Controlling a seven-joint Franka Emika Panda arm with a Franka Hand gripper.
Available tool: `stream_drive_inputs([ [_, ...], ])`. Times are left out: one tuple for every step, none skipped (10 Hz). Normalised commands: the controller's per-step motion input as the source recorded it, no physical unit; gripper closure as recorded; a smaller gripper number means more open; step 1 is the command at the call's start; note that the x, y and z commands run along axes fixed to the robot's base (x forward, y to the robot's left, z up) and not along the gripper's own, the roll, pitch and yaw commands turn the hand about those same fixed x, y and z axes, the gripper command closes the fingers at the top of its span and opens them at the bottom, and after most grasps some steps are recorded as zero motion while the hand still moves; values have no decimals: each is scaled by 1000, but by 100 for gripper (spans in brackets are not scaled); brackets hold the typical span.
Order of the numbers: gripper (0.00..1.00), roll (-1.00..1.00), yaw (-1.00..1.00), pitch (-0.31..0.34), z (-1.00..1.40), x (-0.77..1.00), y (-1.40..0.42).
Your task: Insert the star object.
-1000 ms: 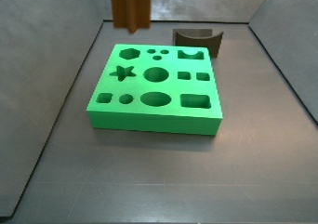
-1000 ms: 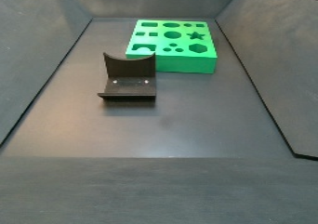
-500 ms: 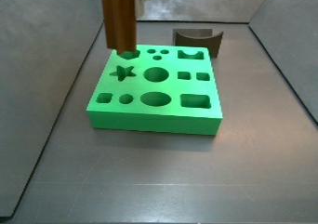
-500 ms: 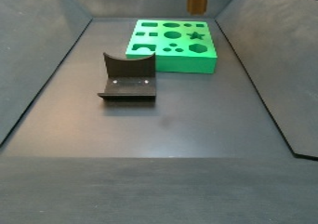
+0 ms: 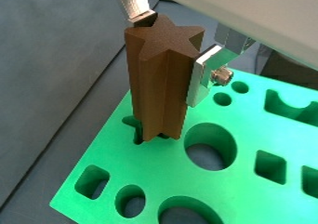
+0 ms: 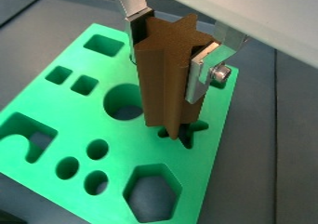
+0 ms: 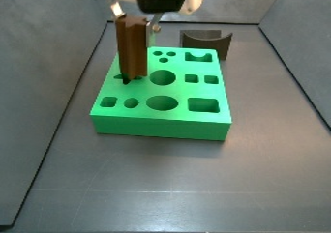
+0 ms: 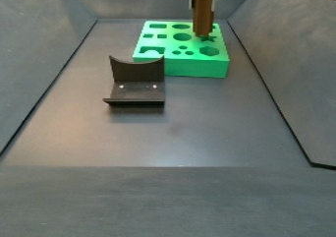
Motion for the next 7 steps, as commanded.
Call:
stream_drive_inputs([
  [100,103,63,-67,-374,-86,0],
  [100,153,71,-20,-294,-209,83],
  [100,169,97,-49,-191,-309,0],
  [100,206,126,-99,-129,-369,-63],
  [100,211,146,-131,-189,-323,-143],
  [100,157,114,0,-423,60,-120],
  [100,167,63,27,-506,309,0],
])
